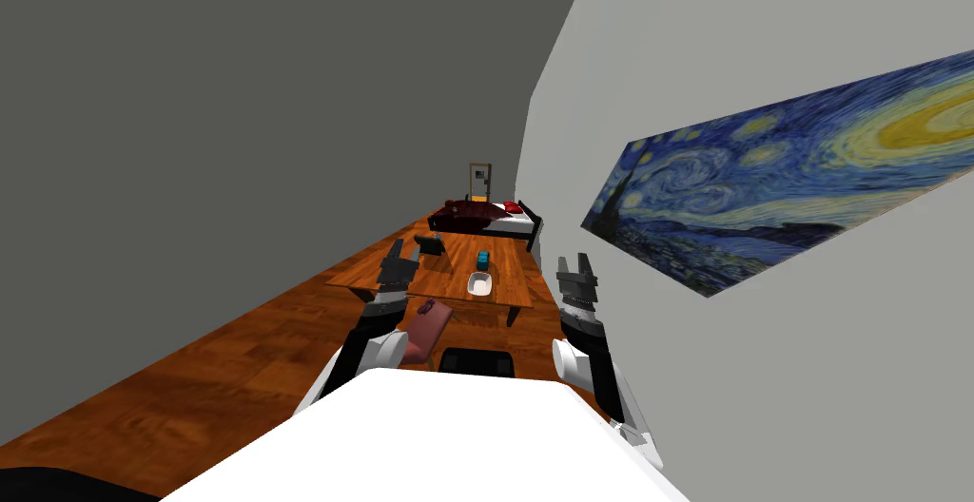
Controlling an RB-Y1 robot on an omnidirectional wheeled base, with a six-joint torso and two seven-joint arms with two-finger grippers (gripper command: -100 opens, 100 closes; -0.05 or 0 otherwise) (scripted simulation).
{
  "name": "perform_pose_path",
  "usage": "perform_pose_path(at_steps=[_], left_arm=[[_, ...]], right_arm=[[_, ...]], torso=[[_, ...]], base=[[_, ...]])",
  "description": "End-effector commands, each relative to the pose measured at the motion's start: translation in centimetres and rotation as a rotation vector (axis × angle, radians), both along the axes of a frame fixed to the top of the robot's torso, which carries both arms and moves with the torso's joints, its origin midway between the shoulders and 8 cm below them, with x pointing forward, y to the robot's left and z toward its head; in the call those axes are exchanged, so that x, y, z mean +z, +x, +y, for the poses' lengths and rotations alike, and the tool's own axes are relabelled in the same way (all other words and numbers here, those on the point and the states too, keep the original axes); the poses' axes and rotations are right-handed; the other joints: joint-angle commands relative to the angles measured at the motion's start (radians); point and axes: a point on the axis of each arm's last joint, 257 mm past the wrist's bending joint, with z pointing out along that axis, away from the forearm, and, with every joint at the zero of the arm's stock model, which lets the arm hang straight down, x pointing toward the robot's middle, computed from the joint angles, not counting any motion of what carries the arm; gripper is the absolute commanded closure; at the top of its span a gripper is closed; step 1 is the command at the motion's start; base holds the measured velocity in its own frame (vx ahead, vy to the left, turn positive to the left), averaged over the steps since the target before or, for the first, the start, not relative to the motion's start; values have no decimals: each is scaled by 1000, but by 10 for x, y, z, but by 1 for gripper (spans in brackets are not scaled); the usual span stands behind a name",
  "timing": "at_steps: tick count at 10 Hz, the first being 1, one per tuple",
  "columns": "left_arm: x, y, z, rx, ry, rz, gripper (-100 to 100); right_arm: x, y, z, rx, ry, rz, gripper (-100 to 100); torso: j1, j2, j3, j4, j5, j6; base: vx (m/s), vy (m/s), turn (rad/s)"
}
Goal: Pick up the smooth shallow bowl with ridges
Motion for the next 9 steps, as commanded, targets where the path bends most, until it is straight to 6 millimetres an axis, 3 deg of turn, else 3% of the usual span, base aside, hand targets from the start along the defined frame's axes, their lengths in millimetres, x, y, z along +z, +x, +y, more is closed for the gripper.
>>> perform_pose_path(at_steps=[1,4,8,9], left_arm=[[-8,4,-2,-15,22,21,-100],[-40,16,-3,-43,59,91,-100],[-100,34,6,-58,71,216,-100],[-106,35,7,-57,70,228,-100]], right_arm=[[0,0,0,0,0,0,0],[0,0,0,0,0,0,0],[0,0,0,0,0,0,0],[0,0,0,0,0,0,0]], torso=[[0,0,0,0,0,0],[0,0,0,0,0,0],[0,0,0,0,0,0],[-1,1,0,0,0,0]], base=[[-1,-4,-12],[-3,-10,-20],[-11,-12,-31],[-8,-7,-13]])
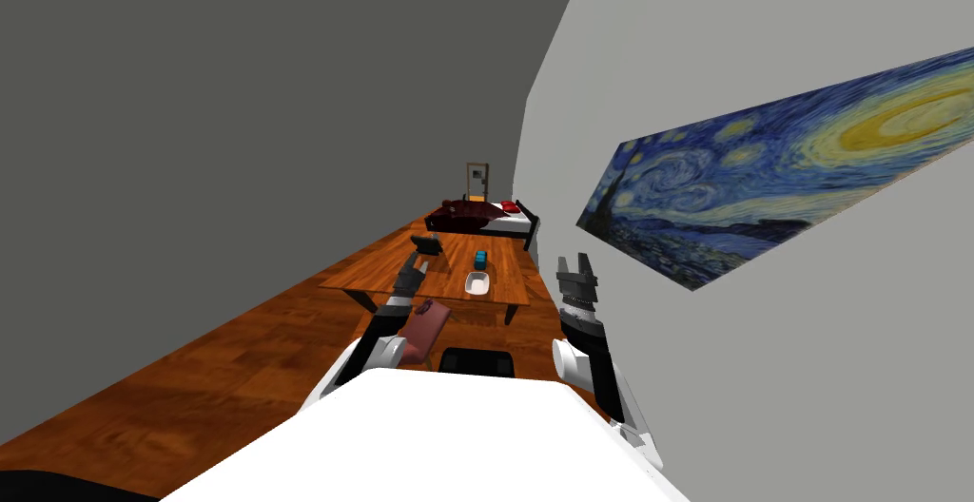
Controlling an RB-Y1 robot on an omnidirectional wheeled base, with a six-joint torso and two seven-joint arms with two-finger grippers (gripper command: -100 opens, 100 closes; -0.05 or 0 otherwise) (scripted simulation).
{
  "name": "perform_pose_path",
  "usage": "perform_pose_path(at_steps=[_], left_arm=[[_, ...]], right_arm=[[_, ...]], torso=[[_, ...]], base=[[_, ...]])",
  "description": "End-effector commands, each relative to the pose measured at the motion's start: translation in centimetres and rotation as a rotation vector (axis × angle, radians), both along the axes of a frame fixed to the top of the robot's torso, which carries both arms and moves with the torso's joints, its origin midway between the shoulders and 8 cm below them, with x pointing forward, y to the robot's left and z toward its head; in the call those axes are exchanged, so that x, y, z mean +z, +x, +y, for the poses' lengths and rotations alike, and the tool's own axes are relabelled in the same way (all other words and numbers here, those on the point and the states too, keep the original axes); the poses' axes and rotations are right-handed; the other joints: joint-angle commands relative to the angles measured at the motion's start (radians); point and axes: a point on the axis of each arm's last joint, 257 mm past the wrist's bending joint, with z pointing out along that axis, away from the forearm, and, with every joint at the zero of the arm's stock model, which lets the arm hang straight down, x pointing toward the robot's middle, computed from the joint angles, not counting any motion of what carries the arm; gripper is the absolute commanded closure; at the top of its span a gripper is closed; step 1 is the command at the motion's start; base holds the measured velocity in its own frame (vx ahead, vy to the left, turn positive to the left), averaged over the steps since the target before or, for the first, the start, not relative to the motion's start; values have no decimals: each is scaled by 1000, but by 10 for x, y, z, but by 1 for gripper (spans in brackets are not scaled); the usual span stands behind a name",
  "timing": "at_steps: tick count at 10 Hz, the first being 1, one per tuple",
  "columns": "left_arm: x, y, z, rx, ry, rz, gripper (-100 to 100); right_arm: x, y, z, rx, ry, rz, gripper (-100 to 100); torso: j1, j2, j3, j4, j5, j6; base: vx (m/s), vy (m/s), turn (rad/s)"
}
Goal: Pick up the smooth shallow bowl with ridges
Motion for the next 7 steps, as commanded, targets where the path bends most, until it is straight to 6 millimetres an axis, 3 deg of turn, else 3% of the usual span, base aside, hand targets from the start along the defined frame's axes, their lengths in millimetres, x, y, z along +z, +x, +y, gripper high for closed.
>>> perform_pose_path(at_steps=[1,7], left_arm=[[-21,5,4,1,-2,41,-100],[-100,14,21,18,-28,195,-100]], right_arm=[[0,0,0,0,0,0,0],[0,0,0,0,0,0,0]], torso=[[0,0,0,0,0,0],[0,0,0,0,0,0]], base=[[-7,-8,-27],[-10,-9,-27]])
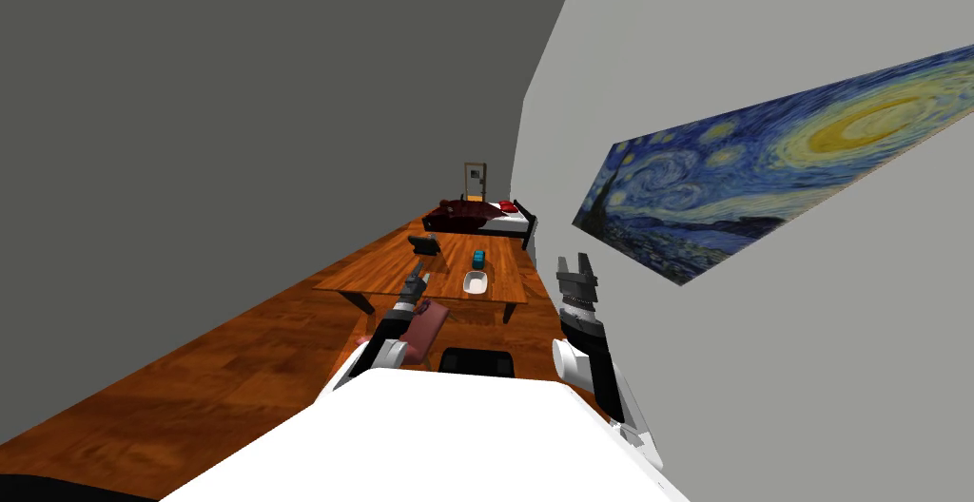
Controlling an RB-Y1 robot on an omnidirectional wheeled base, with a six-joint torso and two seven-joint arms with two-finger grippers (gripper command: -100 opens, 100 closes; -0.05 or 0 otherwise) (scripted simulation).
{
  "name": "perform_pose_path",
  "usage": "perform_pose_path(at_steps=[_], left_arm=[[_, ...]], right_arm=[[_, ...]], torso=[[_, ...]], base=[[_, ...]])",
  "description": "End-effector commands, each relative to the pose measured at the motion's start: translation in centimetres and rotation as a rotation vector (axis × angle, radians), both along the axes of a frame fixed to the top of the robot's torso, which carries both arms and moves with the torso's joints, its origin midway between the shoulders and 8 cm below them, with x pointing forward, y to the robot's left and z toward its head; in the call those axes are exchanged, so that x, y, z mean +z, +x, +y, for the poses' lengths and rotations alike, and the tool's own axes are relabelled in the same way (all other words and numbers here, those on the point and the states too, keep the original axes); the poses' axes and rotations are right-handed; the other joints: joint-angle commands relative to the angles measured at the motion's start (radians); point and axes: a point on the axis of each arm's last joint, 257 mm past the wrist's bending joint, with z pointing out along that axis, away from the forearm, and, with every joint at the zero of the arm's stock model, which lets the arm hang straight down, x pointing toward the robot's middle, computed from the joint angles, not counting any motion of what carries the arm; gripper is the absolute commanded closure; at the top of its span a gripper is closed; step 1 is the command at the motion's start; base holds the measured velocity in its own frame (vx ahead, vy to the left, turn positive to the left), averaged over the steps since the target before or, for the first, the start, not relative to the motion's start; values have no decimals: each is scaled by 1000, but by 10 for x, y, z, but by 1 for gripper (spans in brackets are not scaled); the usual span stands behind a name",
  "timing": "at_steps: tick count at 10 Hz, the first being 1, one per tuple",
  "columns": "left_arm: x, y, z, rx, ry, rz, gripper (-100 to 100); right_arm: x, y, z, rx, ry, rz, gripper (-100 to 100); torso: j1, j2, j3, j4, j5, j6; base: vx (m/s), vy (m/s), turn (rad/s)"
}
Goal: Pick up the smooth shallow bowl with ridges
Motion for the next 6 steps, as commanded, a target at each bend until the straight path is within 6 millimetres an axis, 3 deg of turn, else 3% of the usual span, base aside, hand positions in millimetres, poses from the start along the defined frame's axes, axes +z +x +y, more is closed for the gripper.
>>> perform_pose_path(at_steps=[1,6], left_arm=[[-19,-1,5,6,-6,36,-100],[-85,-2,18,28,-38,163,-100]], right_arm=[[0,0,0,0,0,0,0],[0,0,0,0,0,0,0]], torso=[[0,0,0,0,0,0],[0,0,0,0,0,0]], base=[[-7,-8,-15],[-4,-12,-34]])
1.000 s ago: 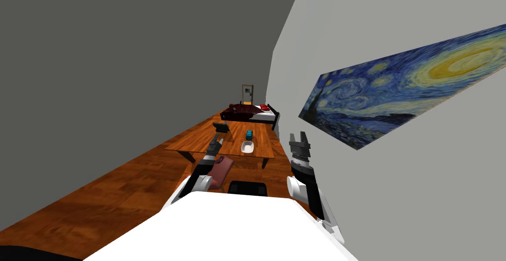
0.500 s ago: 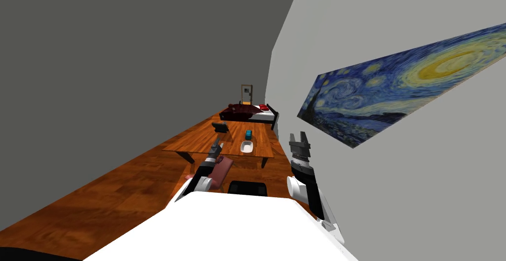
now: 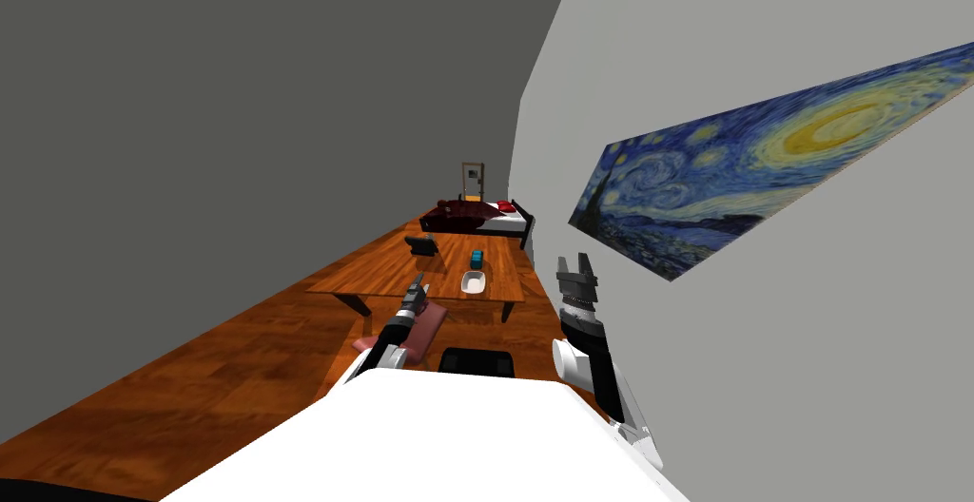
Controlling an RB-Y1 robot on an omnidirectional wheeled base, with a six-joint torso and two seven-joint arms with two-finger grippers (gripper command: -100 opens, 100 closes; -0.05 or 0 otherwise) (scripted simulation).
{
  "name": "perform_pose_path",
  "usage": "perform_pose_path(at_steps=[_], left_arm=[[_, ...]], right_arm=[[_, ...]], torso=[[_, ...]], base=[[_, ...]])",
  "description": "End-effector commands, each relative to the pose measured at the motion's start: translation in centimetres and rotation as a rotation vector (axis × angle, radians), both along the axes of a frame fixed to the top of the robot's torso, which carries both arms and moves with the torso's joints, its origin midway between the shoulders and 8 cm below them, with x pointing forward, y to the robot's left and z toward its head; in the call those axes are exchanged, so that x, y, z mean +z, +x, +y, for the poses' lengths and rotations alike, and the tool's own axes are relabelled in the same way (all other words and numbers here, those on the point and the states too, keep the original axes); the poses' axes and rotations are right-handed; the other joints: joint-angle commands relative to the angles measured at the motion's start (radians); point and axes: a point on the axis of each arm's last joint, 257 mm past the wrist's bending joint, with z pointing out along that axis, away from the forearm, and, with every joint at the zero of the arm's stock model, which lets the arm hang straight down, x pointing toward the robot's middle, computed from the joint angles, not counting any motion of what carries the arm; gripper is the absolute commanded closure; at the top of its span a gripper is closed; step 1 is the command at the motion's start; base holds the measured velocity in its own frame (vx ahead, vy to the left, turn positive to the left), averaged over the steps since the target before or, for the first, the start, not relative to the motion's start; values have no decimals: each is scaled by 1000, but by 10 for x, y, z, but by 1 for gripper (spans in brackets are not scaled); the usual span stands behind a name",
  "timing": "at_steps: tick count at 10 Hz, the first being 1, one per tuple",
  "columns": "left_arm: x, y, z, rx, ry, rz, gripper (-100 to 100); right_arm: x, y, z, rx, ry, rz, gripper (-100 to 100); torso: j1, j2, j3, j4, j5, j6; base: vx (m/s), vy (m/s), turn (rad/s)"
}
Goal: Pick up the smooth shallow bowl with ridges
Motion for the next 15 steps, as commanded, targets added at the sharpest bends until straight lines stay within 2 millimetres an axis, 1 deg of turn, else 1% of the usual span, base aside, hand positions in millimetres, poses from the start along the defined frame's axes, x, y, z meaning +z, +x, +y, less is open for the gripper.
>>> perform_pose_path(at_steps=[1,2,5,6,7,8,9,10,11,12,13,14,15], left_arm=[[-21,0,3,8,-13,42,-100],[-27,-2,4,10,-14,56,-100],[-62,-4,9,23,-37,123,-100],[-70,-7,10,26,-38,140,-100],[-79,-5,10,29,-50,158,-100],[-91,-9,12,34,-51,181,-100],[-100,-8,12,37,-63,200,-100],[-111,-12,14,41,-64,223,-100],[-115,-7,12,41,-75,229,-100],[-130,-15,14,48,-77,261,-100],[-141,-13,13,50,-89,284,-100],[-149,-18,15,54,-89,303,-100],[-149,-18,15,54,-89,303,-100]], right_arm=[[0,0,0,0,0,0,0],[0,0,0,0,0,0,0],[0,0,0,0,0,0,0],[0,0,0,0,0,0,0],[0,0,0,0,0,0,0],[0,0,0,0,0,0,0],[0,0,0,0,0,0,0],[0,0,0,0,0,0,0],[0,0,0,0,0,0,0],[0,0,0,0,0,0,0],[0,0,0,0,0,0,0],[0,0,0,0,0,0,0],[0,0,0,0,0,0,0]], torso=[[0,0,0,0,0,0],[0,0,0,0,0,0],[0,0,0,0,0,0],[0,-1,0,0,0,0],[0,-1,0,0,0,0],[-1,-1,-1,0,0,0],[-1,-1,-1,0,0,0],[-1,-1,-1,0,0,0],[-1,-1,-1,0,0,0],[-1,-1,-1,0,0,0],[-1,-2,-1,0,0,0],[-1,-2,-1,0,0,0],[-1,-1,-1,0,0,0]], base=[[1,-12,-43],[2,-11,-23],[5,-15,-43],[8,-16,-27],[14,-25,-55],[15,-18,-34],[15,-18,-73],[13,-17,-32],[22,-25,-67],[22,-20,-34],[24,-21,-66],[21,-21,-46],[11,-13,2]])
